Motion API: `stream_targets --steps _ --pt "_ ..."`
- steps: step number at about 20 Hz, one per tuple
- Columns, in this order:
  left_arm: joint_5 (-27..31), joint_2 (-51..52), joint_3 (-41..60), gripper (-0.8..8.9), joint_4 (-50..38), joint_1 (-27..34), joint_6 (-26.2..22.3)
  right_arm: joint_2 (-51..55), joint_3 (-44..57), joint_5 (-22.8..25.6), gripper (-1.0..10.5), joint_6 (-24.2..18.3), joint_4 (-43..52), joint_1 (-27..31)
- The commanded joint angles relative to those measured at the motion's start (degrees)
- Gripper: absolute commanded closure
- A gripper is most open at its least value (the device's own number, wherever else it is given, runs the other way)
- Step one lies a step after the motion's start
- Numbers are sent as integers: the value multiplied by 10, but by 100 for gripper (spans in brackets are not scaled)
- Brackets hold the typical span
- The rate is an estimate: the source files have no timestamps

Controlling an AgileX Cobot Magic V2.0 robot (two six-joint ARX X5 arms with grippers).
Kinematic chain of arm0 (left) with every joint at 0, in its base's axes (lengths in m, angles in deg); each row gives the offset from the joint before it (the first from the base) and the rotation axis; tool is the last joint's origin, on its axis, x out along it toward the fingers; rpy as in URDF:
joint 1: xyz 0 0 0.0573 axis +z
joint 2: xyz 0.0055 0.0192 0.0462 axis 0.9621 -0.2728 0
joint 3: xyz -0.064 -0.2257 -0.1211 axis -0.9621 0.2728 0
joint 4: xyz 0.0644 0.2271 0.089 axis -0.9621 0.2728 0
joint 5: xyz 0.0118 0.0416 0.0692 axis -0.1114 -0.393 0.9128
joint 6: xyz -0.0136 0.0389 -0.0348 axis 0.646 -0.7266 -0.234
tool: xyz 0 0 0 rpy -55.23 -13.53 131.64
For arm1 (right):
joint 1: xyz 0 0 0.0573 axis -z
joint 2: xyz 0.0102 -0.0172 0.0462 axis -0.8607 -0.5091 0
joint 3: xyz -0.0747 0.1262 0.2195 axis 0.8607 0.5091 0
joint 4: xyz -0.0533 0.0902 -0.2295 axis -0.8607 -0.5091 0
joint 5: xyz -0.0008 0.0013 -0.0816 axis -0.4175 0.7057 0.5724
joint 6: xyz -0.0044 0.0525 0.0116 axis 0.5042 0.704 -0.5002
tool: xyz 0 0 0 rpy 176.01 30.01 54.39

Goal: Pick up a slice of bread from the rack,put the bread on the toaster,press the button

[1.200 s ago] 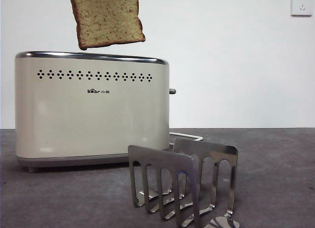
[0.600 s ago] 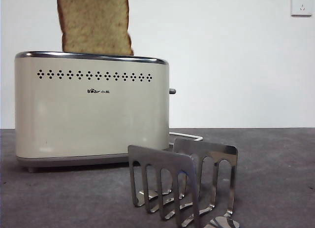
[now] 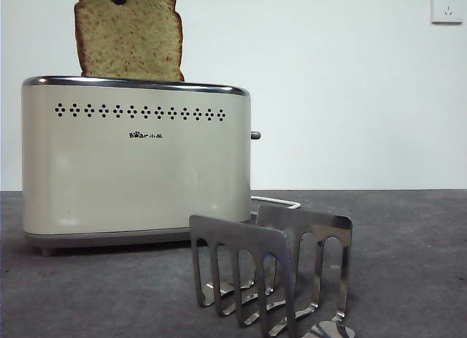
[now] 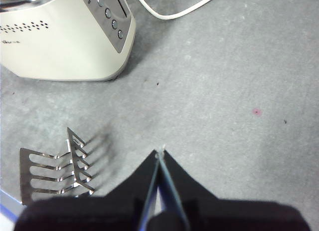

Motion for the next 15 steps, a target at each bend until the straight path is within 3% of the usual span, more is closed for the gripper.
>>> stream_targets --steps 1,15 --pt "-2 -21 2 822 -24 2 -7 0 -3 -3 947 -4 3 0" --pt "3 -93 2 822 -30 3 -20 0 -3 -13 948 -4 2 0"
